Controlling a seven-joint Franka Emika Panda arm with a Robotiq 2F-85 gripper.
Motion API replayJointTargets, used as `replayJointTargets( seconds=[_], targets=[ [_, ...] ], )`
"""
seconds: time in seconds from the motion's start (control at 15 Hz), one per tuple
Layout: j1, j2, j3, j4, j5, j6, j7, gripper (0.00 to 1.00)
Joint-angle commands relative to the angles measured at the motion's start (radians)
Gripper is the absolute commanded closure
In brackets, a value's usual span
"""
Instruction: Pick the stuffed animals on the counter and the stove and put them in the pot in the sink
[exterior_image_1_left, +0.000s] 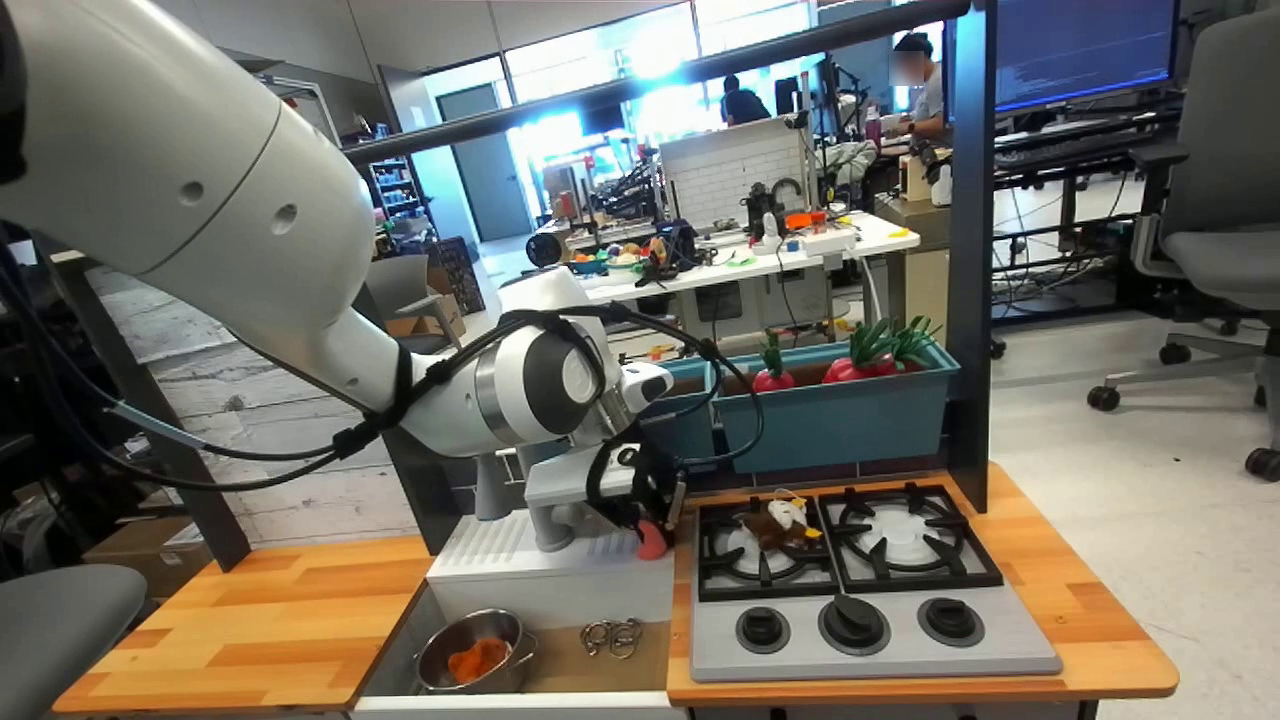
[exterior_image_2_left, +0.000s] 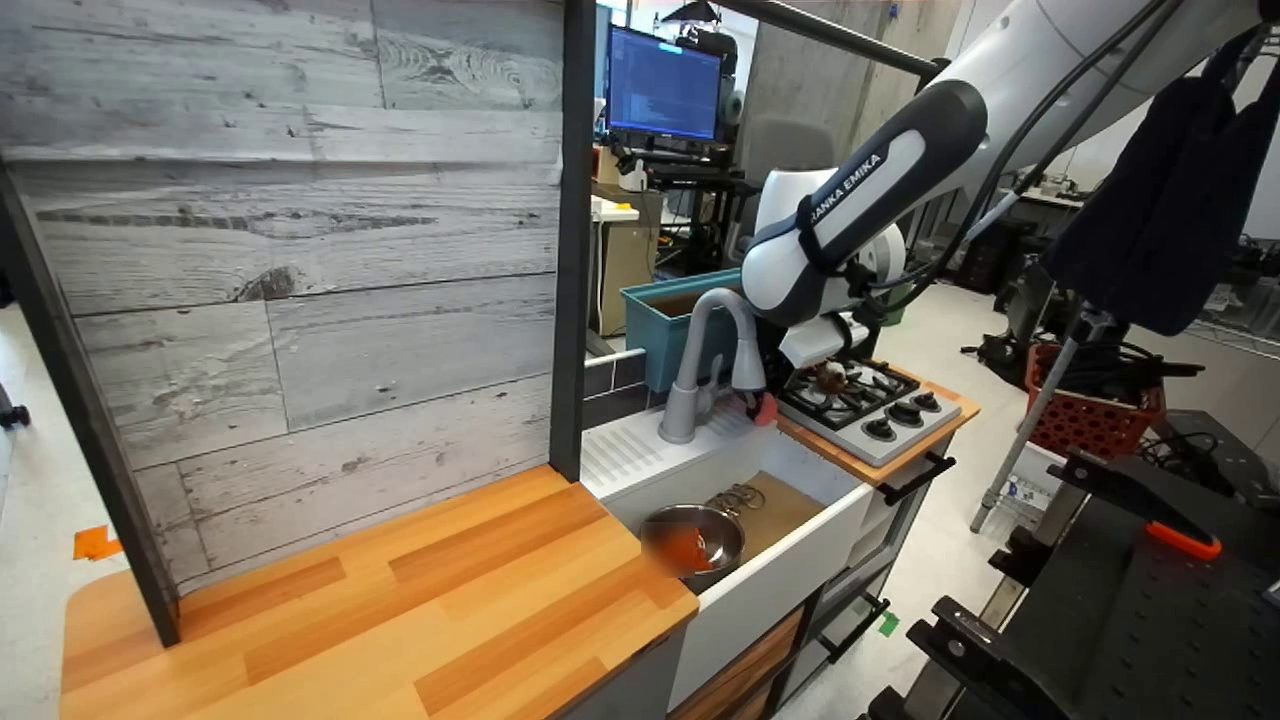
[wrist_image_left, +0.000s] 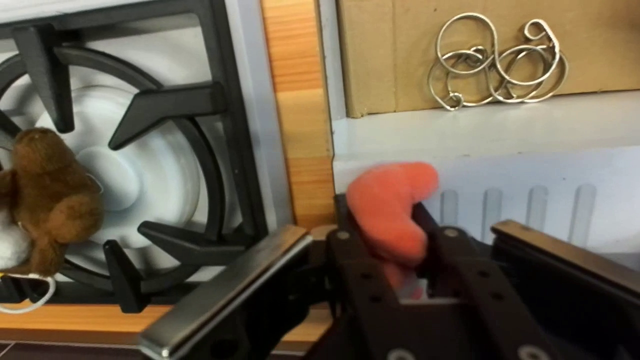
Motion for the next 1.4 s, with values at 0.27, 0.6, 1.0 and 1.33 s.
replayJointTargets(
  seconds=[0.27, 0.6, 1.0, 1.33],
  targets=[
    [0.057, -0.078, -0.081, -0.241, -0.095, 0.133, -0.031, 0.97],
    [0.129, -0.122, -0.154, -0.477, -0.245, 0.543, -0.033, 0.97],
    [0.196, -0.157, -0.186, -0.768, -0.252, 1.012, -0.141, 0.97],
    [0.192, -0.322, -0.051, -1.027, -0.276, 1.024, -0.184, 0.97]
  ],
)
